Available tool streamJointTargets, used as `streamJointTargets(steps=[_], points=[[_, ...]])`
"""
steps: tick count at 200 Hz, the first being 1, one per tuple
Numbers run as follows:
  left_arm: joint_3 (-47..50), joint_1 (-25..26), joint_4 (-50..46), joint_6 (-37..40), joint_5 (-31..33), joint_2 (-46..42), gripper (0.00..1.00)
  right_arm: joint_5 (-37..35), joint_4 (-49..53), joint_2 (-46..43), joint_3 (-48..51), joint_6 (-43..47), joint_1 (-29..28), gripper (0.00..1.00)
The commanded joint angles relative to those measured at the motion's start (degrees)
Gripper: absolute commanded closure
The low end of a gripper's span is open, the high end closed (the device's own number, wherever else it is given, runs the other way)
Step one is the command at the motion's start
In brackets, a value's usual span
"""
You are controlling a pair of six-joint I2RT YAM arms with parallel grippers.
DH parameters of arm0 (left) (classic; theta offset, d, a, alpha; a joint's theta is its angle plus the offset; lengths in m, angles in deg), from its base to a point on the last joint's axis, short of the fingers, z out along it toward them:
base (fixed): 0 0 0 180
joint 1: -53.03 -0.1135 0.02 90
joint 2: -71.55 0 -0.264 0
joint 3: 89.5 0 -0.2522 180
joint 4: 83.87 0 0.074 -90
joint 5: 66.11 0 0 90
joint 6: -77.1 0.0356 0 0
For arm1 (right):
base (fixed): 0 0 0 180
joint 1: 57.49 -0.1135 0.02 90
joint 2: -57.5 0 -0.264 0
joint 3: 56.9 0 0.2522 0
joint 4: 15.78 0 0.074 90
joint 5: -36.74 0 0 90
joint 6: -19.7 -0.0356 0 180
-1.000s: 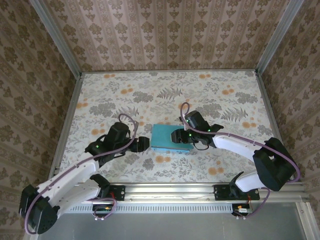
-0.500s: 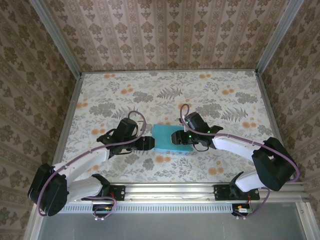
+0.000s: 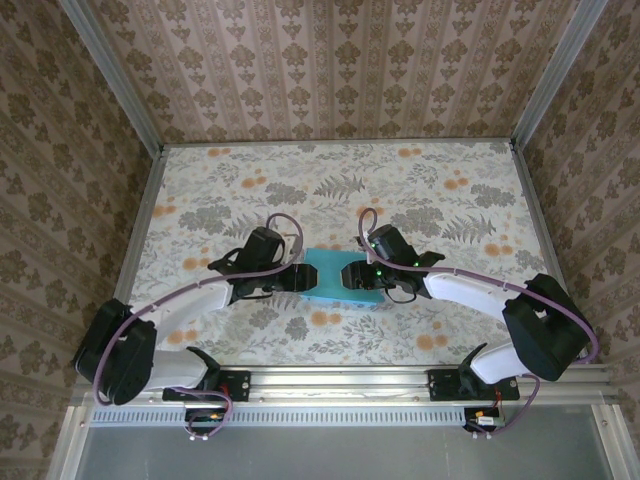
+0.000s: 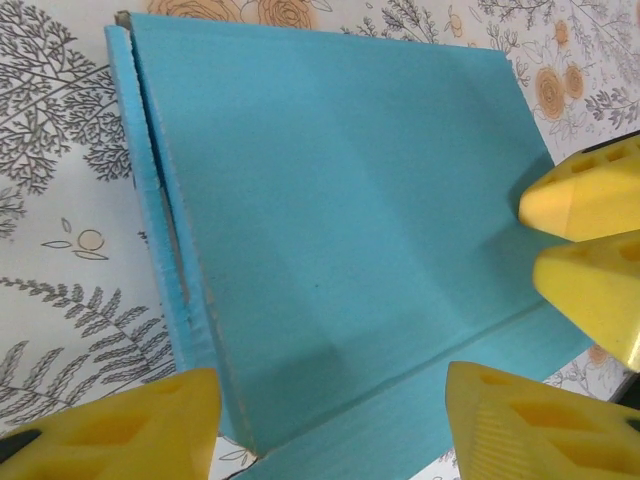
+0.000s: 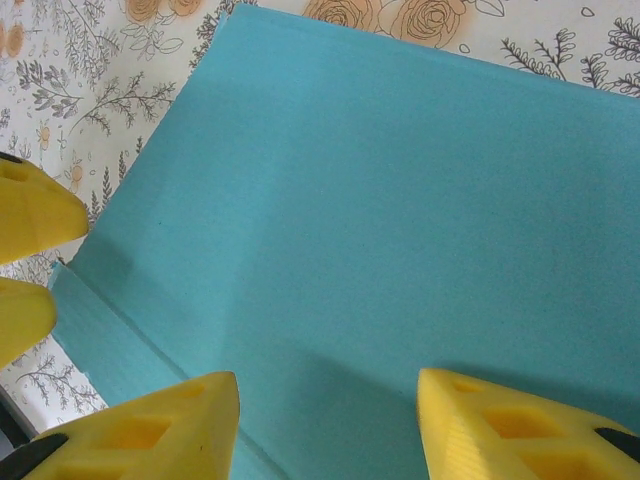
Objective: Fold the paper box
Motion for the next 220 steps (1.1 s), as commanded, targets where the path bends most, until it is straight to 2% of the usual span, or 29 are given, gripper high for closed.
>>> streamJointTargets(steps=[1, 104, 135, 148, 173, 187, 220], points=[[-2.0, -0.7, 0.6, -1.3, -2.3, 1.7, 0.41, -0.9, -0.9, 1.2, 0.8, -0.5, -0.4, 0.49], [-1.7, -0.7, 1.9, -3.8, -5.3, 3.8, 0.61, -0.6, -0.6, 2.8, -0.1, -0.4, -1.0, 0.49], [-0.9, -0.7, 3.9, -5.1, -6.2, 4.1, 0.63, -0.5, -0.5, 3.0, -0.3, -0.3, -1.3, 0.49], [-0.9, -0.7, 3.6, -5.1, -6.0, 4.1, 0.69, -0.7, -0.4, 3.1, -0.3, -0.3, -1.4, 0.49], [-0.7, -0.7, 3.4, -5.2, -5.8, 4.2, 0.71, -0.7, -0.1, 3.6, -0.6, -0.2, -1.5, 0.49], [-0.5, -0.7, 3.5, -5.2, -5.8, 4.4, 0.76, -0.8, 0.1, 3.8, -0.9, -0.1, -1.7, 0.5], [-0.7, -0.8, 0.3, -3.6, -3.3, 4.7, 0.73, -1.2, 0.9, 4.3, -1.6, 0.2, -2.1, 0.5]])
